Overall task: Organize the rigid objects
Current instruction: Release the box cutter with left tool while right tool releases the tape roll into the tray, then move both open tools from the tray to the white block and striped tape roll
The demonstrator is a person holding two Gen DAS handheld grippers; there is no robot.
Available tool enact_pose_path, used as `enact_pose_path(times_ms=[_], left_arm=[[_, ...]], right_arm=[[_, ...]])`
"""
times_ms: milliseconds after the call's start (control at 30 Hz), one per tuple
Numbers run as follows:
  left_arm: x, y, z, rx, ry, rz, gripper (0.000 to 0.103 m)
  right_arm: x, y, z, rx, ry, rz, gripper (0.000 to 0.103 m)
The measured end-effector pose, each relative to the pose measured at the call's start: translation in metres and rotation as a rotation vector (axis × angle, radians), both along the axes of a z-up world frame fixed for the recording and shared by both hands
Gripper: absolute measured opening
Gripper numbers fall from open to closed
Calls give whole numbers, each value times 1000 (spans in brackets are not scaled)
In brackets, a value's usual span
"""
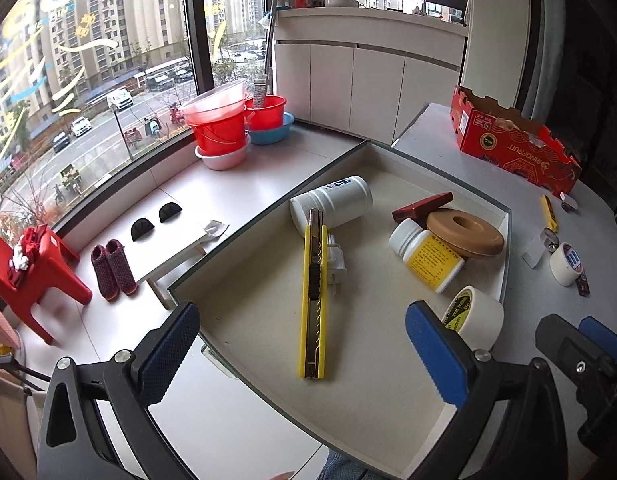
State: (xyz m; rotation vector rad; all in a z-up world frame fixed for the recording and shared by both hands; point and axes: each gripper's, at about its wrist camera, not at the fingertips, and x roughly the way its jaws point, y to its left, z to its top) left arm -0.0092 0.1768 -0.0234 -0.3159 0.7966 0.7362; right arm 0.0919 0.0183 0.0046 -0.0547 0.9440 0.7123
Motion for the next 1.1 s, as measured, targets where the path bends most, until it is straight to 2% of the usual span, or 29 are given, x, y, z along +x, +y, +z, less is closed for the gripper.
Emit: enact_pose_path(times_ms=[167,800,1100], left_arm=[[-7,-8,2,10,5,14,103],[-13,-28,8,47,21,16,103],[-8,-41,13,30,1,-48,103]], right_arm=[[-22,-12,12,33,-63,-58,90],[-43,-23,19,42,-104,-63,90],[-41,-40,21,59,-111,-95,90]])
